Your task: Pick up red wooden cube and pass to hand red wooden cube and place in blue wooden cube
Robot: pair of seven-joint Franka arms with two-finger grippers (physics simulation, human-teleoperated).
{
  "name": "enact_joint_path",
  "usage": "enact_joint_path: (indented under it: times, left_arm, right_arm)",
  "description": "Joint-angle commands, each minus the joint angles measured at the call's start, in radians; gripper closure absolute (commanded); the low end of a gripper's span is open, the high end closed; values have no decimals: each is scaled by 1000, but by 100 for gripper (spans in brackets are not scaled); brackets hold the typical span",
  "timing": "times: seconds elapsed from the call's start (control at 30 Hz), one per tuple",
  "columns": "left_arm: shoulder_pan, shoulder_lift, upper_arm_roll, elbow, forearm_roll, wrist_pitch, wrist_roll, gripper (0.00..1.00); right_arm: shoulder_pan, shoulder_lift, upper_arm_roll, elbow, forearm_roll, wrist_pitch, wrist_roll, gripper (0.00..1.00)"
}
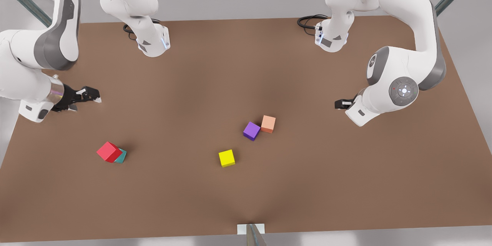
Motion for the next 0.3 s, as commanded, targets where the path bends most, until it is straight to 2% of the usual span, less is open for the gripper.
enact_joint_path:
  times: [0.0, 0.27]
  left_arm:
    - [0, -1, 0, 0, 1, -2, -2, 0]
    - [-1, -1, 0, 0, 1, -2, -2, 0]
  right_arm:
    - [0, -23, 0, -21, 0, -10, 299, 0]
    - [3, -3, 0, 54, -15, 0, 298, 0]
